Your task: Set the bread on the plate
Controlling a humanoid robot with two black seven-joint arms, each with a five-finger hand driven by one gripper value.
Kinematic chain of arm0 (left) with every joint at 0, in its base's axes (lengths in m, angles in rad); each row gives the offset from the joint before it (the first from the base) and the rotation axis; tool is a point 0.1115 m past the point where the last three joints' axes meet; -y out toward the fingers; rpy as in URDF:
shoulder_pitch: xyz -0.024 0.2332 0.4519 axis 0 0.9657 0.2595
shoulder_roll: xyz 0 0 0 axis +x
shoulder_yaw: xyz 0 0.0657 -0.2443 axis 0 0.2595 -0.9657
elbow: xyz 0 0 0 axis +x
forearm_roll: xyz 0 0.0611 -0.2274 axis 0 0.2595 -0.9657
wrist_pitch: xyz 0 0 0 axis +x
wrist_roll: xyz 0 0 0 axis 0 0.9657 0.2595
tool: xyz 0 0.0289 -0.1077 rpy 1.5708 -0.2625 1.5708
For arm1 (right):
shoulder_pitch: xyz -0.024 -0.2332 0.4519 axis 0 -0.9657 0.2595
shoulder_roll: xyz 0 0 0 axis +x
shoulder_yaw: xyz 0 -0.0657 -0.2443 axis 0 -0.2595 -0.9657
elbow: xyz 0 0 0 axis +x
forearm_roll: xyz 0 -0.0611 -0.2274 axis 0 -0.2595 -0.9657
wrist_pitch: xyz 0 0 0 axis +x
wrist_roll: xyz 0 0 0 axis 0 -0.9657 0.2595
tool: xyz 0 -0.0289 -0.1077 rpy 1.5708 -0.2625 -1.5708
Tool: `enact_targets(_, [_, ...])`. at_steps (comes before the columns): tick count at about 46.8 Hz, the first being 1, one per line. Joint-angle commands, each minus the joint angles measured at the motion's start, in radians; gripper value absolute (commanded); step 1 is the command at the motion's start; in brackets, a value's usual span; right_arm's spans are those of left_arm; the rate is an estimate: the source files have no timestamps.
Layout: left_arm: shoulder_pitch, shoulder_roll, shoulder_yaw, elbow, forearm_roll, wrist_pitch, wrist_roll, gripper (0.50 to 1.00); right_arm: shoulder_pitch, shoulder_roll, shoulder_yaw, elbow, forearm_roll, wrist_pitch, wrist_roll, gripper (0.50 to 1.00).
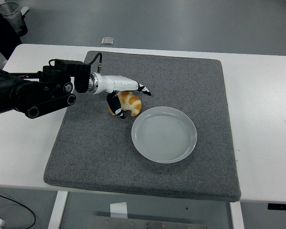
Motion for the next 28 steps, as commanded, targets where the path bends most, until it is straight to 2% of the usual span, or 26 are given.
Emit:
enact_targets(1, [0.000,0.000,0.001,0.000,0.001,0.006,-0.001,0.992,0.001,0.000,0.000,-0.001,0.000,0.000,0.000,0.932])
enact_targets(18, [0.020,-0.014,0.001,0.012,0.033,0.025,-0.001,0.971,0.001,0.000,0.000,0.000,0.000,0.000,0.000,0.932])
enact_targets(24, [0.022,-0.029,0.002,0.018,0.035,0.026,0.000,0.930,0.000,0.000,0.000,0.000,0.000,0.000,0.000,0.932])
enact_targets(28, [0.022,-0.032,0.002,0.022,0.038,0.026,0.000,0.879,0.001,0.000,0.000,0.000,0.000,0.000,0.000,0.932])
